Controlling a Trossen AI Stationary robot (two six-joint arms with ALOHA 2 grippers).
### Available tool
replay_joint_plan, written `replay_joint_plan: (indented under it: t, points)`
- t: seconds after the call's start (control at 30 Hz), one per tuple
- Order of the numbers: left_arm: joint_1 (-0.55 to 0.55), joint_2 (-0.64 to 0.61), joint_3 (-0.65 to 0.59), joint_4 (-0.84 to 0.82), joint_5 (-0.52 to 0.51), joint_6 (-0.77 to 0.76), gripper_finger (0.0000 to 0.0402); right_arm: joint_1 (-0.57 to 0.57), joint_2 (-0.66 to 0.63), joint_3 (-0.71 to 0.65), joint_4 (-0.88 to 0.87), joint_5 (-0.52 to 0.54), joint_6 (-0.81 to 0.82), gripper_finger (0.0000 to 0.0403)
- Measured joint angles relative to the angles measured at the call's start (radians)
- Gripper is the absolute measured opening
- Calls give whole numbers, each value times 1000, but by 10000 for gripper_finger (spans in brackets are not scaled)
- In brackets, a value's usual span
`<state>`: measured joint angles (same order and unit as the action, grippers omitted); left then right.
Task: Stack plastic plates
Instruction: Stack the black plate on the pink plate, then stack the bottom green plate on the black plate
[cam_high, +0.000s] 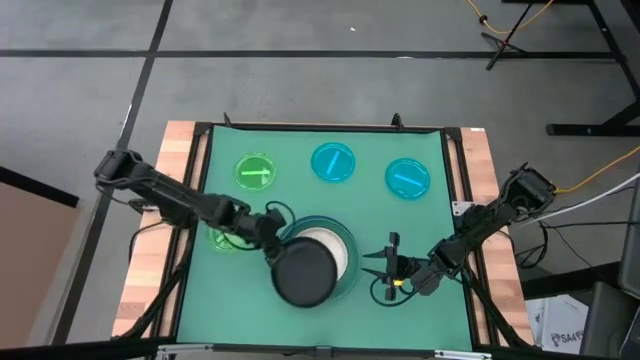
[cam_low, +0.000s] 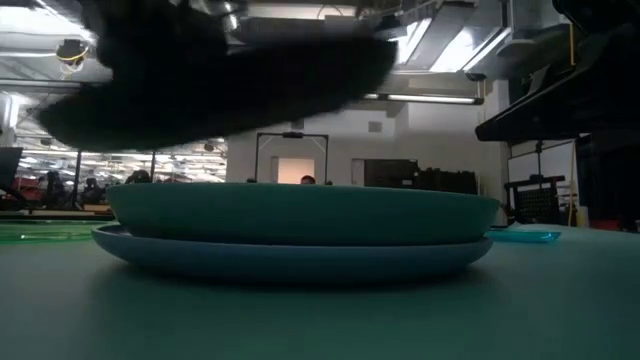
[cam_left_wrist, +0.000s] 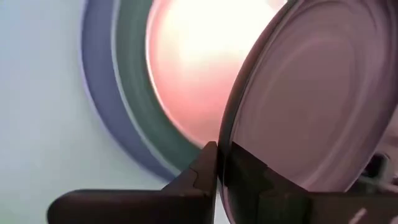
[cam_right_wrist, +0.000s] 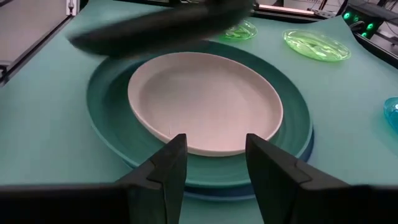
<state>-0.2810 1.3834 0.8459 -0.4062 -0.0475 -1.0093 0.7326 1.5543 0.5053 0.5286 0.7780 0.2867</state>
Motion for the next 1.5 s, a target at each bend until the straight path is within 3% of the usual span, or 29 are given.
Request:
replay_joint_plan:
  t: [0.4, 1.03, 1.37, 1.5]
  points:
    - [193, 113, 0, 89, 42, 184, 23, 0, 0, 0, -7, 24, -3, 156]
    - [202, 174, 0, 74, 196, 234, 25, 0, 0, 0, -8, 23, -1, 156]
    - [231, 143, 1, 21, 246, 260, 98, 0, 0, 0, -8, 22, 0, 156]
    - [217, 83, 31, -25, 210, 287, 107, 0, 0, 0, -11, 22, 1, 156]
